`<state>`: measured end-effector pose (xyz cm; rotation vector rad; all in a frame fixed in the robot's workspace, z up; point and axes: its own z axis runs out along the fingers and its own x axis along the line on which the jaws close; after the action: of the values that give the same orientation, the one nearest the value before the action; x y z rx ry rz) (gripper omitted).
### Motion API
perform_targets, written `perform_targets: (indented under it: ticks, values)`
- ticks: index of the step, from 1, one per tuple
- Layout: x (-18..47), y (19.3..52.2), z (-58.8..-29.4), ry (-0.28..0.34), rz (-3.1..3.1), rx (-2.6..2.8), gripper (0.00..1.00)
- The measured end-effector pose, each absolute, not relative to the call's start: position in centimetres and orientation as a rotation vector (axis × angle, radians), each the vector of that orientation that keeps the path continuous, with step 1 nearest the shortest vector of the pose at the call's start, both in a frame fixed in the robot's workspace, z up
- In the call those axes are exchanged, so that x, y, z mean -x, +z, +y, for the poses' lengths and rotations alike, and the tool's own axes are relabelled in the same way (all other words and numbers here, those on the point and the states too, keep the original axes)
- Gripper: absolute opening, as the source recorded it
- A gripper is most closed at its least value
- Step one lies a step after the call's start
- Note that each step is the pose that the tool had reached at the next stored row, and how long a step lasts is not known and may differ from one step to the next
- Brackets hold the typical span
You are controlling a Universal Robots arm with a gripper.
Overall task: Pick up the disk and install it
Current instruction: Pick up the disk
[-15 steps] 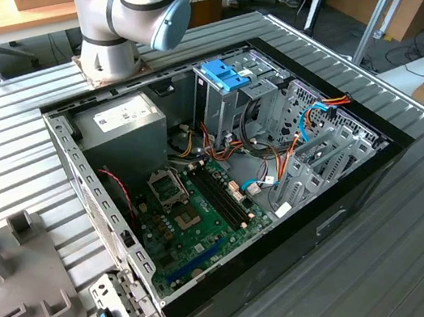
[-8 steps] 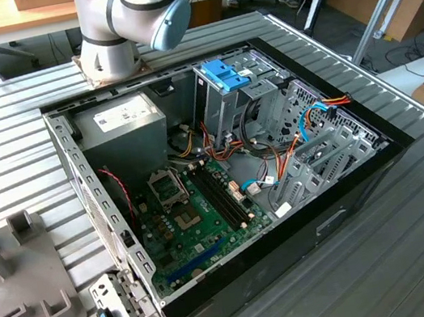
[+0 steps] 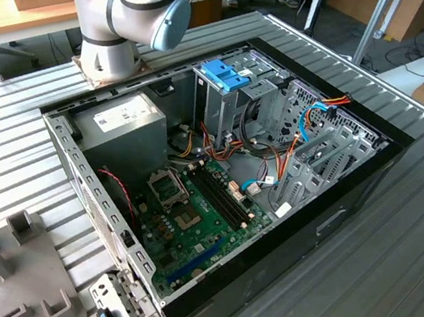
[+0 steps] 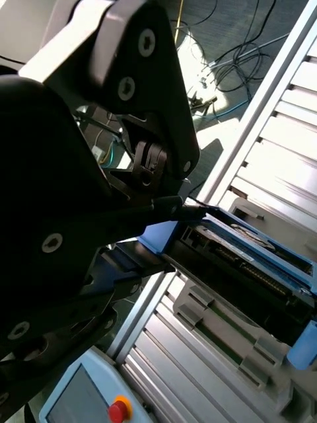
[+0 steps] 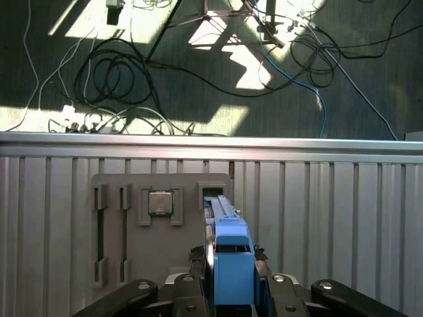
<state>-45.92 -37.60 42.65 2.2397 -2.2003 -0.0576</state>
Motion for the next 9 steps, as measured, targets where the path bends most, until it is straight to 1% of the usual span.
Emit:
perform_targets:
  ticks: [9]
  values:
    - [45.9,44.6,-37.6,-0.058,-2.2,-2.24,0.36]
